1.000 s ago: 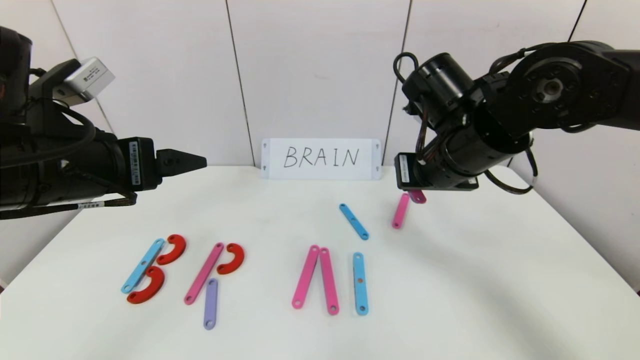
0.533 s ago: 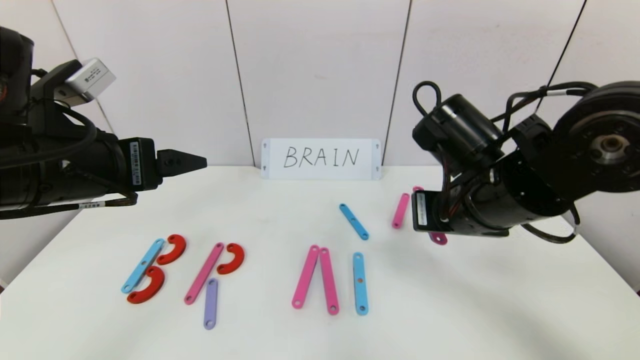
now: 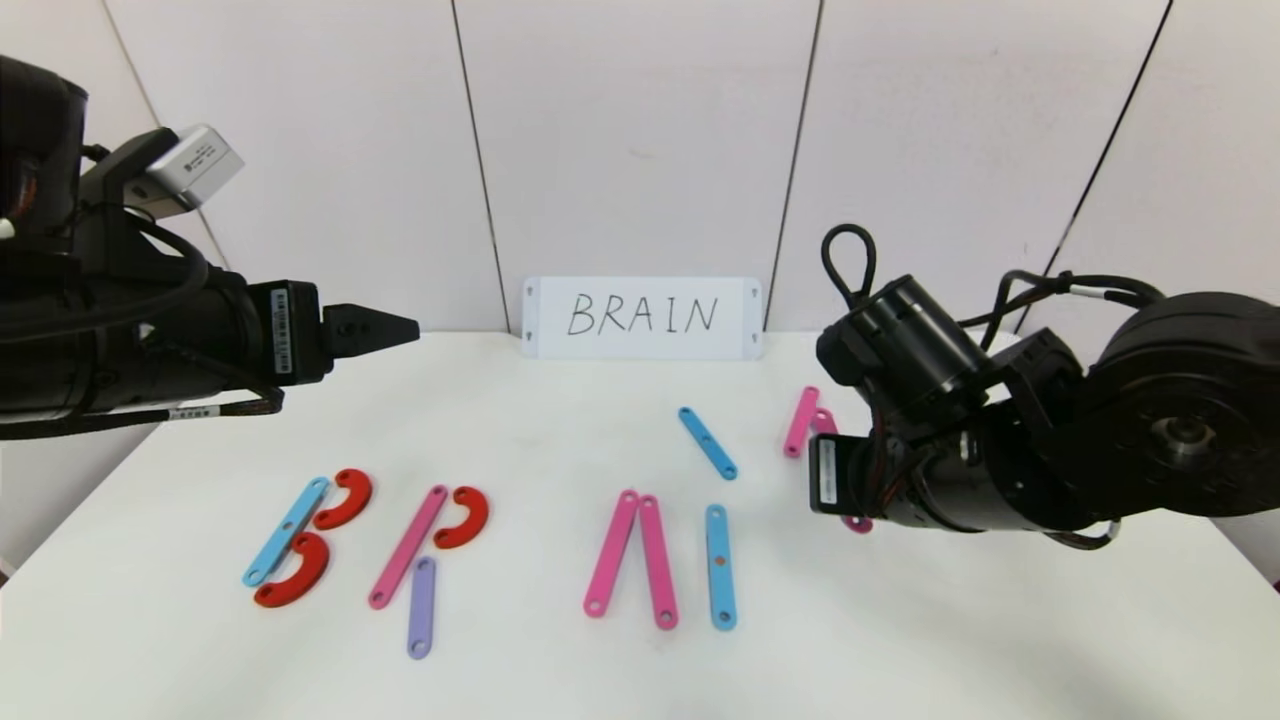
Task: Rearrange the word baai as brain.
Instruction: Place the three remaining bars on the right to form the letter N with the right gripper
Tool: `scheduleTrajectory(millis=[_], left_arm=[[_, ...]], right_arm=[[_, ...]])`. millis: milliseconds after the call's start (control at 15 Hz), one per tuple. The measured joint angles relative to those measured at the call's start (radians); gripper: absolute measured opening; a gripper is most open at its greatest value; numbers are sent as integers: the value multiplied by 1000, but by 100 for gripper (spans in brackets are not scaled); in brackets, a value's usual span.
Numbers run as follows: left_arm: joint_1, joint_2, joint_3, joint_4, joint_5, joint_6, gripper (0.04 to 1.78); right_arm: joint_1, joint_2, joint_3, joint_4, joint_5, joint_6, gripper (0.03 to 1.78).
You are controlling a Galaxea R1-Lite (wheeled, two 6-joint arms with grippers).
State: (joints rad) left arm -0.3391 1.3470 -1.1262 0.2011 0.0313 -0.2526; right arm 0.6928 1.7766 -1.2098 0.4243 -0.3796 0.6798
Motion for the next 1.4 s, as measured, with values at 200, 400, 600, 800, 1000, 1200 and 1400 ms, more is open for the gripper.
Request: scheduleTrajectory(millis=[200,400,600,800,1000,1200,1400], left_arm=[[0,11,-1,-1,0,0,169],[0,20,-2,-1,0,0,169],[0,24,-3,0,1,0,169],[0,28,-3,-1,0,0,169],[1,31,-5,0,1,0,169],[10,36,-10,0,0,-2,169],[14,39,-10,0,0,-1,169]], right_arm=[[0,29,50,-59,6,0,30],[-1,56,95,-119,17,-1,30],[-1,73,113,-128,20,-1,30],[0,83,127,-133,20,-1,30],[0,98,141,-163,40,-1,30],[1,117,145,-169,45,-1,30],[4,131,147,-170,46,-1,30]])
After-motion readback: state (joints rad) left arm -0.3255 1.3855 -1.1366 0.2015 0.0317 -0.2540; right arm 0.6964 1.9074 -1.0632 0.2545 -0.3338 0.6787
